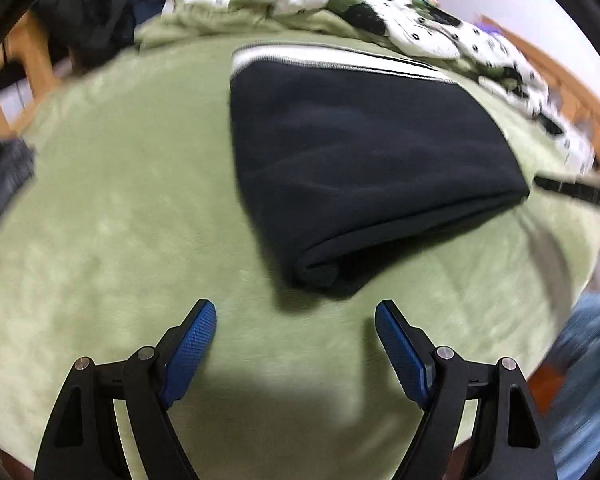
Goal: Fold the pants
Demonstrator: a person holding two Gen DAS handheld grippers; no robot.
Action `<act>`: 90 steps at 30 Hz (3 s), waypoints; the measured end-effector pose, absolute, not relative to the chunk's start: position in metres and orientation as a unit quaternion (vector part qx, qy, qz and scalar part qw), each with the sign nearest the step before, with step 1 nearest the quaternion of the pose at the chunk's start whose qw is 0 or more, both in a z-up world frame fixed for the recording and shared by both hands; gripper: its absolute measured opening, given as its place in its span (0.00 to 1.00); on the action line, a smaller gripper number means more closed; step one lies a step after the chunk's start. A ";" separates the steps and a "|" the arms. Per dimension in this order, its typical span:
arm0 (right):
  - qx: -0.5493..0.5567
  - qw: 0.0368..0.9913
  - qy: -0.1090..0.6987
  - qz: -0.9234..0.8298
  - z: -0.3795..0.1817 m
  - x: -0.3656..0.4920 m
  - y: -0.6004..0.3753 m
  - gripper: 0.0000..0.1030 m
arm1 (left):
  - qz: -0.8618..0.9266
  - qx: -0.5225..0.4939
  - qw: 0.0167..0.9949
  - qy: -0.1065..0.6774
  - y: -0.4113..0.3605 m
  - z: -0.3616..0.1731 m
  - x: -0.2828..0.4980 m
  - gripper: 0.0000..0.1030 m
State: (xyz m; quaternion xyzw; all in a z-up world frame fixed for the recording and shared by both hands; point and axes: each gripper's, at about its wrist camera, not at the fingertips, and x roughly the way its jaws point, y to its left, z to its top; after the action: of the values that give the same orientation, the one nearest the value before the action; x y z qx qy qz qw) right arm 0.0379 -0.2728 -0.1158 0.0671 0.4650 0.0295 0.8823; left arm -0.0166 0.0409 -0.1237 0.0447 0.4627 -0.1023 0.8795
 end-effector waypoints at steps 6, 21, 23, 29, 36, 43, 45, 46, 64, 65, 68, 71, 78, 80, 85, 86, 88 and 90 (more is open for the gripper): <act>0.083 0.881 0.465 0.031 -0.114 0.043 -0.281 0.28 | -0.087 0.105 0.892 0.430 0.029 -0.116 -0.006 0.73; 0.028 0.885 0.463 0.029 -0.121 0.037 -0.264 0.29 | -0.079 0.115 0.889 0.436 0.013 -0.126 0.010 0.30; 0.025 0.885 0.465 0.029 -0.123 0.039 -0.261 0.29 | -0.080 0.113 0.889 0.436 0.014 -0.126 0.008 0.30; 0.018 0.888 0.458 0.026 -0.122 0.042 -0.258 0.32 | -0.105 0.105 0.884 0.443 0.019 -0.122 -0.001 0.30; 0.018 0.900 0.436 0.007 -0.108 0.041 -0.259 0.34 | -0.154 0.042 0.880 0.447 0.035 -0.097 -0.023 0.45; 0.034 0.913 0.405 0.029 -0.065 0.005 -0.253 0.38 | -0.110 -0.039 0.903 0.413 0.047 -0.045 -0.056 0.75; 0.044 0.911 0.409 0.044 -0.053 -0.009 -0.251 0.38 | -0.103 -0.051 0.905 0.409 0.049 -0.032 -0.062 0.81; 0.042 0.910 0.411 0.046 -0.048 -0.015 -0.249 0.39 | -0.096 -0.049 0.907 0.406 0.048 -0.027 -0.066 0.82; -0.012 0.926 0.378 -0.023 -0.002 -0.101 -0.254 0.87 | -0.047 -0.001 0.907 0.418 0.009 0.019 -0.109 0.88; -0.018 0.925 0.379 -0.026 -0.002 -0.102 -0.254 0.87 | -0.048 -0.002 0.907 0.418 0.008 0.020 -0.109 0.88; -0.019 0.924 0.382 -0.029 -0.004 -0.105 -0.254 0.87 | -0.046 0.000 0.909 0.413 0.007 0.022 -0.111 0.88; -0.015 0.923 0.384 -0.030 -0.005 -0.106 -0.256 0.87 | -0.041 0.002 0.911 0.411 0.006 0.023 -0.111 0.88; -0.017 0.922 0.385 -0.034 -0.004 -0.106 -0.253 0.87 | -0.038 0.001 0.911 0.411 0.010 0.023 -0.109 0.88; -0.017 0.922 0.384 -0.034 -0.004 -0.106 -0.252 0.87 | -0.038 0.001 0.911 0.411 0.011 0.023 -0.109 0.88; -0.021 0.922 0.385 -0.033 -0.005 -0.105 -0.251 0.87 | -0.040 0.001 0.911 0.410 0.012 0.023 -0.109 0.88; -0.021 0.921 0.386 -0.034 -0.005 -0.105 -0.251 0.87 | -0.039 0.001 0.911 0.410 0.011 0.022 -0.109 0.88; -0.019 0.921 0.387 -0.035 -0.005 -0.105 -0.249 0.87 | -0.038 0.000 0.911 0.410 0.011 0.022 -0.109 0.88; -0.020 0.921 0.387 -0.035 -0.005 -0.105 -0.250 0.87 | -0.039 0.001 0.911 0.410 0.011 0.022 -0.108 0.88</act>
State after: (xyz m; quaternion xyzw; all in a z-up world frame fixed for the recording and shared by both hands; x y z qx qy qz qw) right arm -0.1048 -0.2499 -0.0053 -0.0204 0.3866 -0.0347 0.9214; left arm -0.1084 0.0113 0.0220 0.0006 0.4104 -0.0386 0.9111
